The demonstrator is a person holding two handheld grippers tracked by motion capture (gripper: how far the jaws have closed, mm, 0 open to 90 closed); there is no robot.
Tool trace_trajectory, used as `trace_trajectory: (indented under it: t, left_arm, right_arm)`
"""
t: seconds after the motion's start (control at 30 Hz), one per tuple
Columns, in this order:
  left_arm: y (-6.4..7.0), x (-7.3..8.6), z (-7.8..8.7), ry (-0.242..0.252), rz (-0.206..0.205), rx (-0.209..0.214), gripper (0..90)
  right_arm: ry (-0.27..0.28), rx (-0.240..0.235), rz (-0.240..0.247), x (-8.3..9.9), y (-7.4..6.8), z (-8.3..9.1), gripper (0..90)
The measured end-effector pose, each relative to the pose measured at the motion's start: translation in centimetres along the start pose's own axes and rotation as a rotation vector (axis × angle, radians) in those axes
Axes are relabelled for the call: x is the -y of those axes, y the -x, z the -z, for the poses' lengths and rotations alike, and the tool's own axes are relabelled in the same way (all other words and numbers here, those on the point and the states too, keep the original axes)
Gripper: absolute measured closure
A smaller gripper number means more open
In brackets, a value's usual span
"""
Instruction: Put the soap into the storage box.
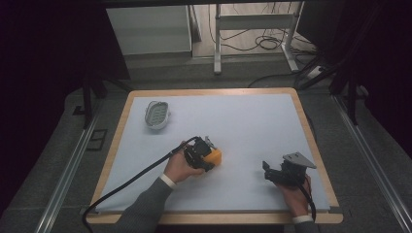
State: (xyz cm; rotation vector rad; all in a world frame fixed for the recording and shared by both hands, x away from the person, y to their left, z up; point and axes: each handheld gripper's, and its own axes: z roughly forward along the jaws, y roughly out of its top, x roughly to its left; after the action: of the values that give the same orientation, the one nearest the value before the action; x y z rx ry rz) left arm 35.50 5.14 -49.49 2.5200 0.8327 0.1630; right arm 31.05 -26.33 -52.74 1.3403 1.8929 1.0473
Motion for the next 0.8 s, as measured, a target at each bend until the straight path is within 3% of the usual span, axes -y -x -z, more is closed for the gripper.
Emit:
trace_trajectory:
  t: [0.8]
  left_arm:
    - [-1.3, 0.1, 3.7, 0.098, 0.032, -0.025, 61.1]
  right_arm:
    - [0.000, 0.000, -0.005, 0.0, 0.0, 0.0, 5.4]
